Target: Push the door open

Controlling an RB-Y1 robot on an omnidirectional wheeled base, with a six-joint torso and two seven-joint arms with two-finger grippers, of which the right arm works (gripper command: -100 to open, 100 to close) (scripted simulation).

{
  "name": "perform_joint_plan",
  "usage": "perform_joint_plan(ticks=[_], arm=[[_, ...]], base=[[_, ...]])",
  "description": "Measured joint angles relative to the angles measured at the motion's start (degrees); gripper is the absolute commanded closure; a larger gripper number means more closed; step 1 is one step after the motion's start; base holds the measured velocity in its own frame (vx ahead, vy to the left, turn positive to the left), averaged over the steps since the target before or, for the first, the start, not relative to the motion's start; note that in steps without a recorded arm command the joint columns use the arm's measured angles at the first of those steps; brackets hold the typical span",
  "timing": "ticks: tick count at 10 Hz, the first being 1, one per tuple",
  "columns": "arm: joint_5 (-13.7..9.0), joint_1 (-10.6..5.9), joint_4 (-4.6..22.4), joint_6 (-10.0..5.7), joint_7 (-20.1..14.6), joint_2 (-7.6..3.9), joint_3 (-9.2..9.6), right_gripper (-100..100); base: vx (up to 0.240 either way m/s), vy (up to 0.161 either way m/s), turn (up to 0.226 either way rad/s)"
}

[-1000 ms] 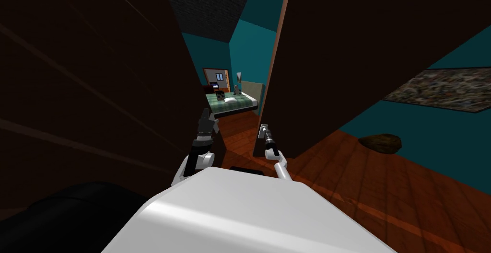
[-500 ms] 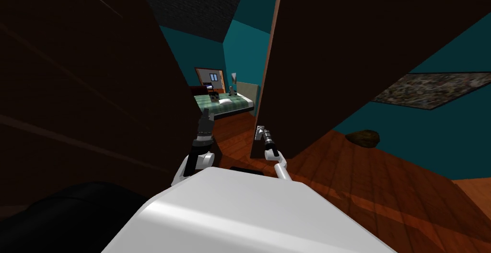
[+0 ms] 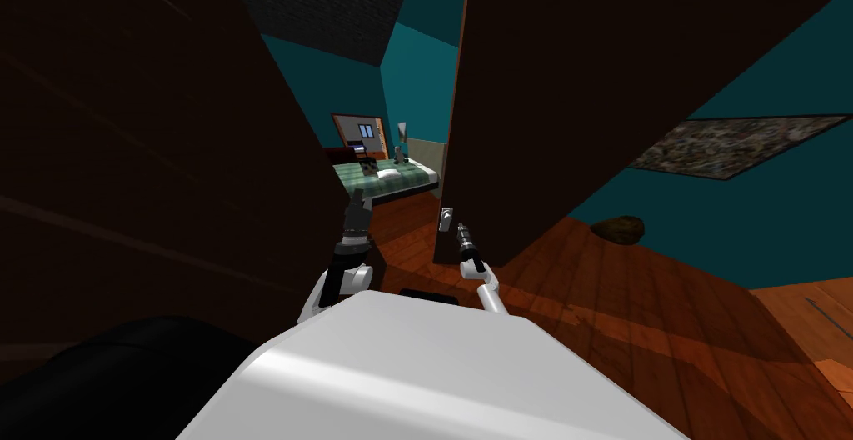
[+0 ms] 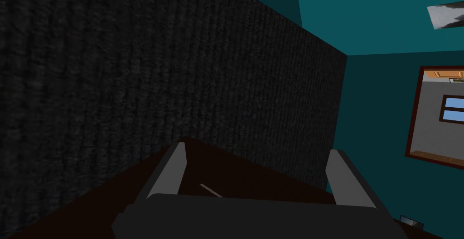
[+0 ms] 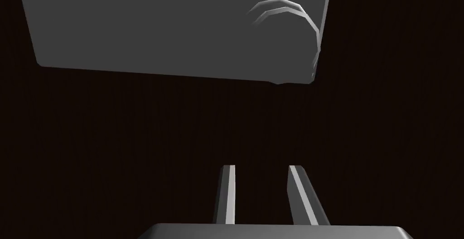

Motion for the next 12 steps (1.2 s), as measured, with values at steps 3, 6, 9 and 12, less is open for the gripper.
perform_joint_plan(ticks=[3, 6, 9, 12], arm=[[0.0, 0.15, -0.4, 0.35, -0.1, 1.46, 0.99, -100], [0.0, 0.93, -1.7, 1.05, -0.2, 3.35, 1.76, -100], [0.1, 0.63, -1.0, 0.56, 0.1, 1.63, 1.35, -100], [0.2, 0.31, -0.6, 0.32, 0.4, 1.24, 0.96, -100]], base=[[-0.226, 0.012, -0.01], [-0.068, 0.003, 0.003], [0.207, 0.032, 0.013], [0.201, 0.032, 0.016]])
